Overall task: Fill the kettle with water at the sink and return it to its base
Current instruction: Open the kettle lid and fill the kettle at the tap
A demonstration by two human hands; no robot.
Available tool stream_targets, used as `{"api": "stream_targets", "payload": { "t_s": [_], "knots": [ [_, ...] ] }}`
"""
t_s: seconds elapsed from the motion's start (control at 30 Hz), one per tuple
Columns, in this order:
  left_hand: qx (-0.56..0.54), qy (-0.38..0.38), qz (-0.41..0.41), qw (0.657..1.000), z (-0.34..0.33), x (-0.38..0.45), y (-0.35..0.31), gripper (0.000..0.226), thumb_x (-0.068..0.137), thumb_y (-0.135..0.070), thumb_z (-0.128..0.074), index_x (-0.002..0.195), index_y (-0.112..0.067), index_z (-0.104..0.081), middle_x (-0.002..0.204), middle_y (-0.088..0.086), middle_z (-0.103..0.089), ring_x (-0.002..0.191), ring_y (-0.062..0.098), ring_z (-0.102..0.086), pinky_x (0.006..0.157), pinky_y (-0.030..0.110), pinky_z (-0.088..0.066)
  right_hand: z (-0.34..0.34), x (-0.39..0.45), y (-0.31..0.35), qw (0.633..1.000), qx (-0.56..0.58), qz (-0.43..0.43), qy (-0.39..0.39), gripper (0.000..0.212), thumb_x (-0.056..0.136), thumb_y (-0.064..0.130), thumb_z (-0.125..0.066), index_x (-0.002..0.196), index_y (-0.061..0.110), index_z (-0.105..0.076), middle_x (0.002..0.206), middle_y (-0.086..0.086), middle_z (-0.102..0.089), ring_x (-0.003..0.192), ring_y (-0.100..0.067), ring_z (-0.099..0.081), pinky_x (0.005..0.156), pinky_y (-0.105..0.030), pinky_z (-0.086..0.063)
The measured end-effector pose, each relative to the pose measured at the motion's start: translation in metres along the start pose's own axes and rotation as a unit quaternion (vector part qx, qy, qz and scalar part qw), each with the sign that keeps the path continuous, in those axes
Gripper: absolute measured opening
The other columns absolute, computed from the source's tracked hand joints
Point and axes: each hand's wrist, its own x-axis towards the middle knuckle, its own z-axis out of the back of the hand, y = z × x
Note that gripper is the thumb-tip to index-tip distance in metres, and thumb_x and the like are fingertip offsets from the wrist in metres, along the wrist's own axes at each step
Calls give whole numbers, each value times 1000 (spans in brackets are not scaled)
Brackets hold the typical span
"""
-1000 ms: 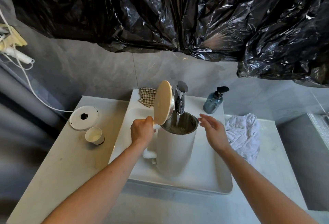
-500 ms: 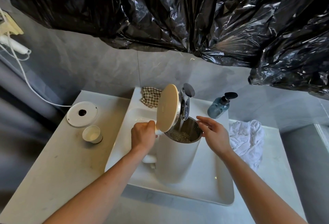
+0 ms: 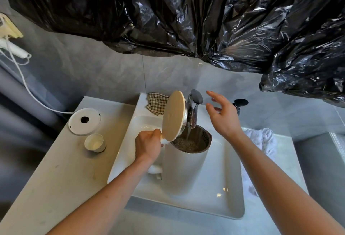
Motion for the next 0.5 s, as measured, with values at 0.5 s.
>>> {"api": "stream_targets", "payload": {
  "t_s": [0.5],
  "knots": [
    [10, -1, 7, 1000, 1, -4, -5, 43, 97, -16, -45, 71, 3, -73, 56, 0, -66, 61, 13, -58, 68, 31, -42, -8, 11, 12, 996, -55, -17, 64, 39, 104, 39, -55, 140, 24, -64, 148, 4, -60, 129, -19, -61, 112, -44, -49]
  ]
}}
